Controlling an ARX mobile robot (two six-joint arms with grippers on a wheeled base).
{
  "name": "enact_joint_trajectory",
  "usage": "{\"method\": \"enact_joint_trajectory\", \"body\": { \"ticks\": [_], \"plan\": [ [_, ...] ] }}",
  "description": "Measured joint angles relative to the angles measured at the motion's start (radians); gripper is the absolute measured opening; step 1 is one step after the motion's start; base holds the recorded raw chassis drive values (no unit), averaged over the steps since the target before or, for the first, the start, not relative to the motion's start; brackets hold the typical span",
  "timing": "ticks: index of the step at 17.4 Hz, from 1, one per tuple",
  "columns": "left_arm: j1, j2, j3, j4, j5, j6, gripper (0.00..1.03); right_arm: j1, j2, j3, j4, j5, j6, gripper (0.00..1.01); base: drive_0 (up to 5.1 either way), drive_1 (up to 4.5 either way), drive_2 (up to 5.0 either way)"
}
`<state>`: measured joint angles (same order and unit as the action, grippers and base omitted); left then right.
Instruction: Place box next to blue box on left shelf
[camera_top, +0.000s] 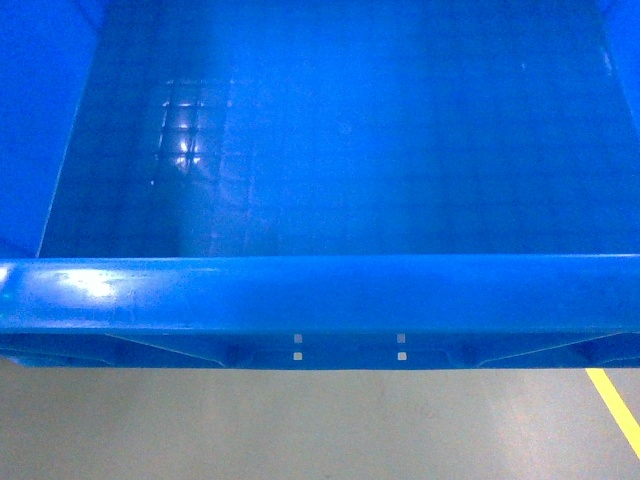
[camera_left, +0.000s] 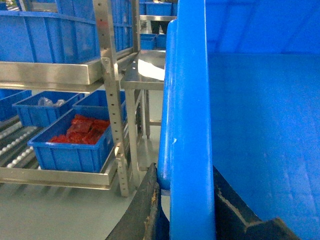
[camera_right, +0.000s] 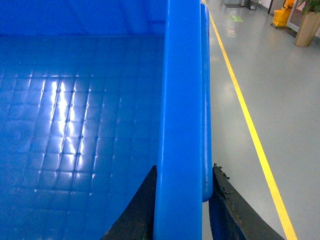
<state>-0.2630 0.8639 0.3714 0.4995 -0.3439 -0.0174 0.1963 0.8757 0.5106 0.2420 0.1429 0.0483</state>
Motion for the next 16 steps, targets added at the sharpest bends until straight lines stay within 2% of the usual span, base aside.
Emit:
{"method": "enact_joint_trajectory", "body": {
  "ticks": [10, 13, 16],
  "plan": [
    [0.0, 0.0, 0.0, 0.002, 0.002, 0.0, 0.17, 0.0, 0.0, 0.0, 0.004, 0.001, 0.0, 0.21, 0.0, 4.19, -4.3],
    [0.0, 0.005, 0.0, 0.008, 0.0, 0.0, 0.17, 0.0, 0.007, 0.0, 0.006, 0.0, 0.0, 0.21, 0.0, 0.0, 0.0],
    [0.0, 0.005, -0.002, 0.003, 0.002, -0.005, 0.17, 0.0, 0.001, 0.0, 0.001, 0.002, -0.001, 0.21, -4.8, 1.9, 3.1]
  ]
}}
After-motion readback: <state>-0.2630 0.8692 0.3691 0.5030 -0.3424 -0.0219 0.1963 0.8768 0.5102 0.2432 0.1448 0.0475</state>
